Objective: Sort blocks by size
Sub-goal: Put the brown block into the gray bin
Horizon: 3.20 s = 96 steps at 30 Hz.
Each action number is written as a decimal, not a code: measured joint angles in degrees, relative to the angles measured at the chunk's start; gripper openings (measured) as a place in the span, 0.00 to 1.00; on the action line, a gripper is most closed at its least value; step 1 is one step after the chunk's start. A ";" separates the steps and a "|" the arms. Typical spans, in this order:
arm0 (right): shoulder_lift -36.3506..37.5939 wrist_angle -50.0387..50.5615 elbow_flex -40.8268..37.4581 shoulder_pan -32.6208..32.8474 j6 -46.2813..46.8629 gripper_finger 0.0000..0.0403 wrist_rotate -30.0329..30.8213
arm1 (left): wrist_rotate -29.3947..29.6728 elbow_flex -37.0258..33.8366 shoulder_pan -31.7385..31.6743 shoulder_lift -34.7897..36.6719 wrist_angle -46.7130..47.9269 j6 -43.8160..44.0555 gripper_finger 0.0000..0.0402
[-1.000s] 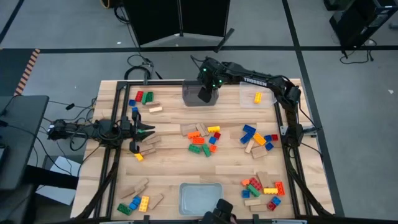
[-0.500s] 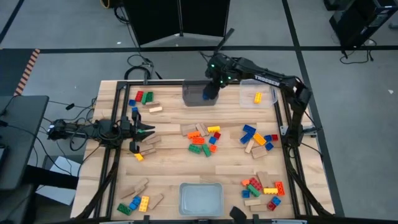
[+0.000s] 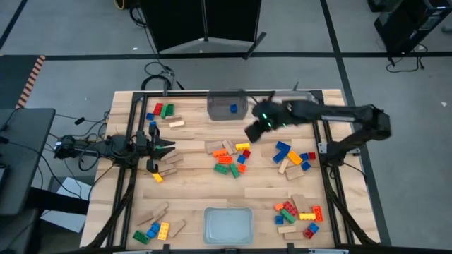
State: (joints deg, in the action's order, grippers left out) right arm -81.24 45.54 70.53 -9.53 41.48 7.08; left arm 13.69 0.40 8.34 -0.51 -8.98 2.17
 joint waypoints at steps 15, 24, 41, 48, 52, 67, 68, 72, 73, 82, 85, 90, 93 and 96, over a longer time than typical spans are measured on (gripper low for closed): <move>14.54 -0.47 -17.12 21.03 27.21 0.04 11.78 | 0.20 0.00 0.02 0.00 -14.26 0.02 0.24; 14.85 -0.86 -20.41 24.19 30.63 0.06 13.00 | 8.00 2.62 -0.02 -1.89 -3.44 5.93 0.24; 14.90 -0.76 -21.25 24.16 18.57 0.05 12.47 | 5.66 30.07 4.94 -40.46 26.76 17.69 0.24; 14.90 -0.54 -21.25 24.10 13.24 0.05 12.36 | 4.89 41.97 8.54 -56.49 44.11 28.43 0.24; 14.90 0.03 -21.25 24.03 10.60 0.05 10.65 | -2.29 44.52 11.97 -62.32 46.11 35.95 0.24; 14.90 2.20 -21.25 23.99 3.99 0.05 9.28 | -6.14 45.11 31.88 -77.32 46.12 84.23 0.24; 14.90 2.19 -21.25 23.99 3.49 0.05 9.28 | -6.88 45.13 32.26 -78.15 46.12 85.49 0.24; 14.90 2.18 -21.25 23.99 3.29 0.05 9.28 | -10.36 45.11 32.89 -81.26 46.08 87.03 0.24; 14.90 2.18 -21.25 23.99 3.29 0.05 9.26 | -11.19 45.13 32.89 -81.98 46.06 87.03 0.24; 14.90 2.13 -21.25 23.99 2.88 0.05 7.80 | -12.72 45.16 32.09 -85.92 43.04 87.06 0.24; 14.90 2.09 -21.25 23.99 2.89 0.05 7.79 | -12.67 45.16 30.99 -85.90 43.30 87.03 0.27; 14.90 2.08 -21.25 23.99 2.90 0.05 7.79 | -12.46 45.16 29.30 -85.90 44.06 85.69 0.34; 14.90 2.08 -21.25 23.97 3.38 0.05 7.78 | -12.46 45.16 28.44 -85.90 44.65 85.15 0.40; 14.90 2.06 -21.25 23.97 3.68 0.05 7.79 | -13.14 45.16 28.14 -85.90 44.85 84.00 0.45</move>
State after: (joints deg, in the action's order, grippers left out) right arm -66.35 47.59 49.28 14.44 45.17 14.87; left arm 0.55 45.56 36.48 -86.41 35.87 86.17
